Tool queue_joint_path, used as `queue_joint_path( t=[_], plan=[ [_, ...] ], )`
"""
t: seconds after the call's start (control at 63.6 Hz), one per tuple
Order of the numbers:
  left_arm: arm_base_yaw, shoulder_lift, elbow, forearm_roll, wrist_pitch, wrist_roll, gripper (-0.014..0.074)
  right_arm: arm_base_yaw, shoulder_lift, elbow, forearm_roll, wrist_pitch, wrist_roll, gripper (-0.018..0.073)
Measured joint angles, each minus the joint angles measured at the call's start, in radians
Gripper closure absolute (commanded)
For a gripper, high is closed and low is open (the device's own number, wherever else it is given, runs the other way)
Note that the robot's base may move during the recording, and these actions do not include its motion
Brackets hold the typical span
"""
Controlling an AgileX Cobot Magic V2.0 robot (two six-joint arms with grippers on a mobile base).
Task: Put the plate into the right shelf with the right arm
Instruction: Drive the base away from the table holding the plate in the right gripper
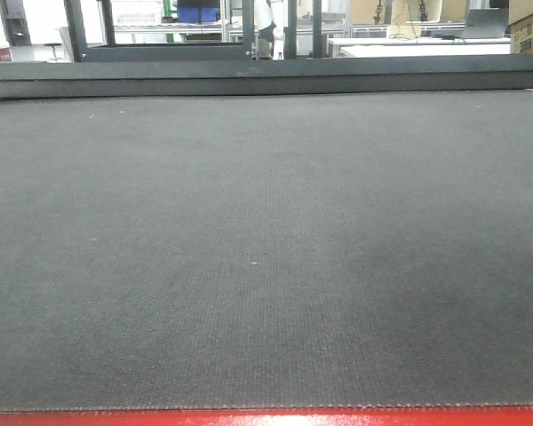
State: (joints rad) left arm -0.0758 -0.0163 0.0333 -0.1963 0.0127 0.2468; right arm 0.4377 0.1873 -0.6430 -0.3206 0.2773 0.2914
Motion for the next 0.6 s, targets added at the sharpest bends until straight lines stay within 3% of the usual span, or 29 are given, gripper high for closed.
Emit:
queue_joint_path(
  t=[0.597],
  plan=[
    [0.0,0.0,0.0,0.0,0.0,0.0,0.0643,0.0,0.0,0.0,0.0,0.0,-0.002,0.0504]
  ],
)
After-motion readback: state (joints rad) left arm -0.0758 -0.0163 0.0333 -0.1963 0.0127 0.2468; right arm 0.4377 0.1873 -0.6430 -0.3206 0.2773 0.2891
